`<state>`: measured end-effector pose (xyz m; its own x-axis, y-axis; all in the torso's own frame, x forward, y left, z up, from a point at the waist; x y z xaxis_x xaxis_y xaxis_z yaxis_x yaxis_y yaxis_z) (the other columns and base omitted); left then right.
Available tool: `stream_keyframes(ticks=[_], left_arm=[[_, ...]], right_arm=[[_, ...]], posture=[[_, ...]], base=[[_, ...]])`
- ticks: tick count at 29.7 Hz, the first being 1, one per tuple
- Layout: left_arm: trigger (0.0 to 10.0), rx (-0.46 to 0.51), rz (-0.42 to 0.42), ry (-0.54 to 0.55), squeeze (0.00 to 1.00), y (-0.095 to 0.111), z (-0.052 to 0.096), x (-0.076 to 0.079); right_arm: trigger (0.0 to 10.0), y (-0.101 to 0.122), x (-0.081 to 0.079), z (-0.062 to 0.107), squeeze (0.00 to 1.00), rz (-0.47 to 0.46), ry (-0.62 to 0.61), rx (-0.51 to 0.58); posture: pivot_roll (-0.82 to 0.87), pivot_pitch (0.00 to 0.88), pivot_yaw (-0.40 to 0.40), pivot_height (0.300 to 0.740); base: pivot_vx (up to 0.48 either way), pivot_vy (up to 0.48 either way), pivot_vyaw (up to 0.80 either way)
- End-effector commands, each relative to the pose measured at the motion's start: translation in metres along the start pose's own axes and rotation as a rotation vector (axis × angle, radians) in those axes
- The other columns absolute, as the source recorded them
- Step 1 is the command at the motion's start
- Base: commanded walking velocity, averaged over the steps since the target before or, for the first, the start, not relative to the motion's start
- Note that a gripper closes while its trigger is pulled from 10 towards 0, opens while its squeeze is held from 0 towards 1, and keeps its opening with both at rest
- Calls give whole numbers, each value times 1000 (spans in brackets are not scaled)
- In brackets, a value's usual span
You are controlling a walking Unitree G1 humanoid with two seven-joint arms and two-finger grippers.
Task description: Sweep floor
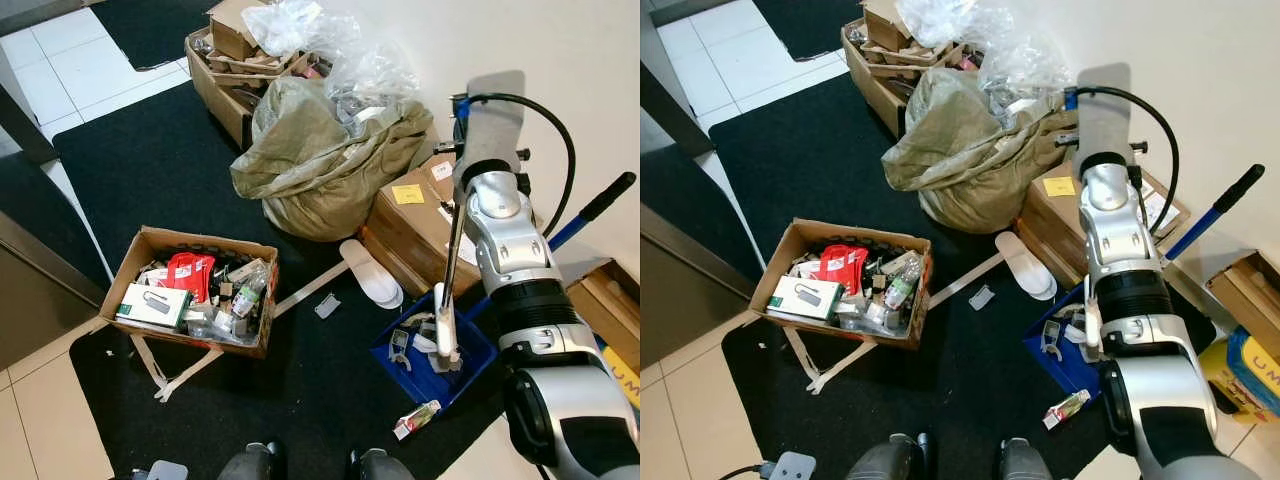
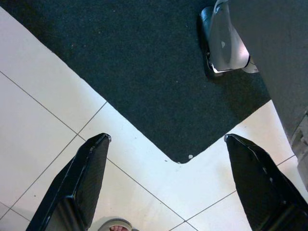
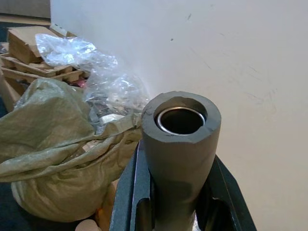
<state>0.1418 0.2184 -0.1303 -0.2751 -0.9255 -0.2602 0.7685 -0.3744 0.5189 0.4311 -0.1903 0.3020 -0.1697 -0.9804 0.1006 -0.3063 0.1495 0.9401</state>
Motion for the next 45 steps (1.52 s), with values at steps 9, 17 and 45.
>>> stream_keyframes(ticks=[9, 17, 45], left_arm=[[10000, -52, 4, -30, 0, -14, 4, 8], [10000, -59, -4, -31, 0, -18, 5, 7], [10000, -60, 10, -33, 0, -33, 14, 15]], right_arm=[[10000, 39, -29, 0, 0, -237, 128, 28], [10000, 27, -46, 5, 0, -469, 140, -32], [10000, -68, -29, 19, 0, -713, -370, -149]], posture=[[-17, 285, 23, 740], [-4, 297, 28, 740], [37, 371, -11, 740]], base=[[0, 0, 0], [0, 0, 0], [0, 0, 0]])
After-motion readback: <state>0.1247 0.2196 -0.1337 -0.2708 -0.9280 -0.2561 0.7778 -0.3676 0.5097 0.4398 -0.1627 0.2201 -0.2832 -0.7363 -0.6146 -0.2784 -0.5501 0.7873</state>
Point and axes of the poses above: a point about 5 cm out from each wrist's last joint towards the gripper, its own z axis pointing back from the gripper into the wrist, its own y axis along the axis of the wrist's last joint, x = y × z, the point moved 4 cm from there along -z, pointing out of the wrist towards the gripper, and after that the axes turned 11 degrees about -z, right-handed, at the moved point
